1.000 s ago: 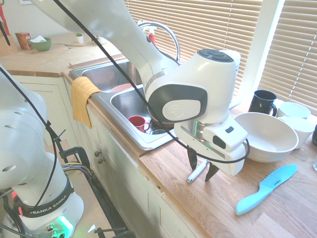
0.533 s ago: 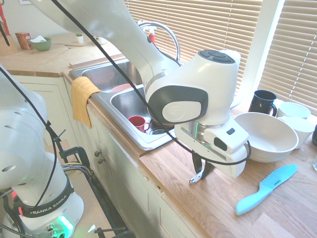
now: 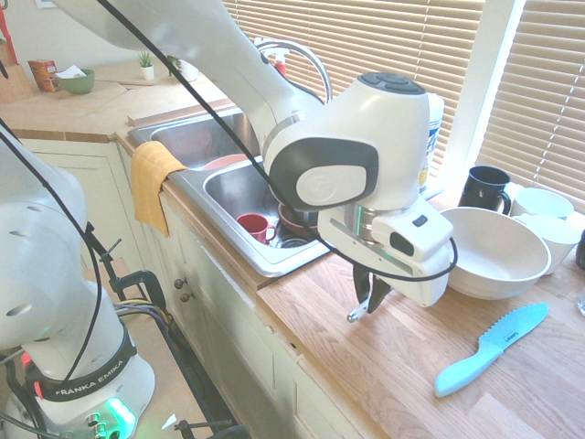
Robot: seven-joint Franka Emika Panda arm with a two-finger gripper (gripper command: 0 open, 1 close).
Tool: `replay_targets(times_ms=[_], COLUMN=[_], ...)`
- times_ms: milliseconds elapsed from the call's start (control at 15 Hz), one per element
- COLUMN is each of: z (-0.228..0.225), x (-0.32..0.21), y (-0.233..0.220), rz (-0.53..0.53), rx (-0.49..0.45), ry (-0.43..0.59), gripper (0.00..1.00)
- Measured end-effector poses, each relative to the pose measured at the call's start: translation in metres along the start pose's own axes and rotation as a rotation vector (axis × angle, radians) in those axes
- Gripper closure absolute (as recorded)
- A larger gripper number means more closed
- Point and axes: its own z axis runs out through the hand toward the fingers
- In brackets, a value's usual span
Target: Put the knife into the sink
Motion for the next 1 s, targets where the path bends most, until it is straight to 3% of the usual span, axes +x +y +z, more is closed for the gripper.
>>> replay_targets(times_ms=[267, 467, 667, 1000], z=[-0.044, -0.055, -0.049, -0.008], x=[-0.049, -0.092, -0.114, -0.154], y=[-0.087, -0.158, -0.212, -0.269], rz=[-0.003, 0.074, 0.153, 0.175], rx=[0.039, 0.043, 0.025, 0.020], ry=[0.023, 0.050, 0.071, 0.078], gripper=[1.00, 1.00, 1.00, 1.00])
